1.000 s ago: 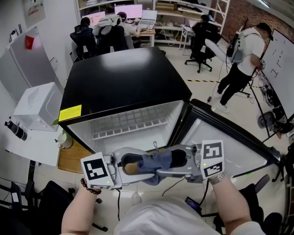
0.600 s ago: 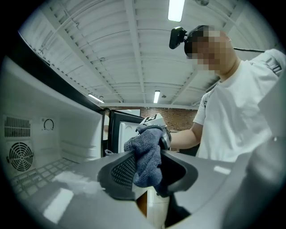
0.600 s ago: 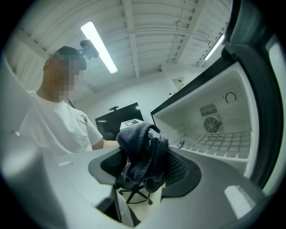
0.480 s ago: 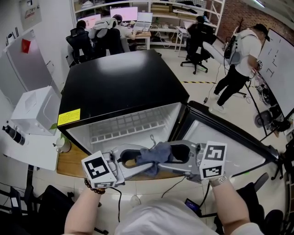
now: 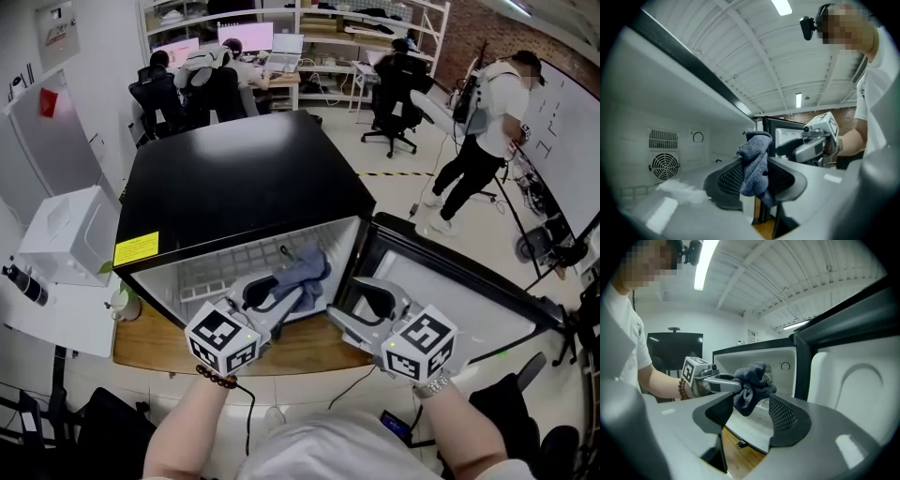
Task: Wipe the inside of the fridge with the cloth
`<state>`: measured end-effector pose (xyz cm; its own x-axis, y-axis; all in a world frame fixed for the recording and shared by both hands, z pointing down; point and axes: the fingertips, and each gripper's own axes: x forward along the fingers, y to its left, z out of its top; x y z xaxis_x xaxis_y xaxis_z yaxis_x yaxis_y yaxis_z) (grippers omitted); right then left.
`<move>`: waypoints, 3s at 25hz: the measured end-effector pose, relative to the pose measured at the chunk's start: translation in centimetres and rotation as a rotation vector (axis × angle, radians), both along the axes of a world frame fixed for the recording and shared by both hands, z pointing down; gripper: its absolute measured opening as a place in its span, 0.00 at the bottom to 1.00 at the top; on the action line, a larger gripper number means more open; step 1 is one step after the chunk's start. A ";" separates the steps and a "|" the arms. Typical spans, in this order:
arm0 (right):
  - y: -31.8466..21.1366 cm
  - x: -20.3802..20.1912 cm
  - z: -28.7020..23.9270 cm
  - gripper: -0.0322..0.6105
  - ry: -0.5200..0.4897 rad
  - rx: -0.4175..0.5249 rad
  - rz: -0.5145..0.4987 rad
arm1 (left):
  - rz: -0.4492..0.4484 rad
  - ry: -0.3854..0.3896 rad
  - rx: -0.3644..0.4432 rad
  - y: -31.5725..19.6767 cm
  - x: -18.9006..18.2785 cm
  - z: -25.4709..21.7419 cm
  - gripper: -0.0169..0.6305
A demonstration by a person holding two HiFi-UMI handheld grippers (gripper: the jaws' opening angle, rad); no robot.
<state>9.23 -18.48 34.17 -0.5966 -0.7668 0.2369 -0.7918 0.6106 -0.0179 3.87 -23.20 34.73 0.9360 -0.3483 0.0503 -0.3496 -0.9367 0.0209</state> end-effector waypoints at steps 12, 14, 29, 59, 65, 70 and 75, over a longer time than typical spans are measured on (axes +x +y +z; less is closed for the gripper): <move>0.3 0.4 1.7 0.42 0.061 -0.009 0.060 | -0.376 -0.031 -0.057 -9.8 1.8 1.8 0.25; 0.3 0.3 1.7 0.42 0.065 0.000 0.062 | -0.412 -0.034 -0.063 -11.2 2.3 2.0 0.25; 0.6 -0.1 1.8 0.41 0.084 0.035 0.015 | -0.571 -0.064 -0.129 -18.5 4.7 2.6 0.25; 3.4 -1.3 1.8 0.41 0.049 0.039 -0.020 | -0.346 -0.092 -0.078 -12.6 8.7 2.7 0.22; 4.1 -1.6 2.1 0.41 0.052 0.029 -0.029 | -0.303 -0.102 -0.049 -10.4 8.9 2.5 0.22; 4.3 -1.7 2.3 0.41 0.038 0.026 -0.031 | -0.263 -0.103 -0.036 -8.7 9.1 2.4 0.22; 4.5 -1.3 2.4 0.41 0.032 0.022 -0.033 | -0.227 -0.103 -0.029 -7.2 9.2 2.2 0.22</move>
<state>7.95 -13.96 36.61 -0.6140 -0.7523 0.2391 -0.7713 0.6361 0.0208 13.11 -30.44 36.97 0.8234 -0.5462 0.1540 -0.5528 -0.8333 -0.0003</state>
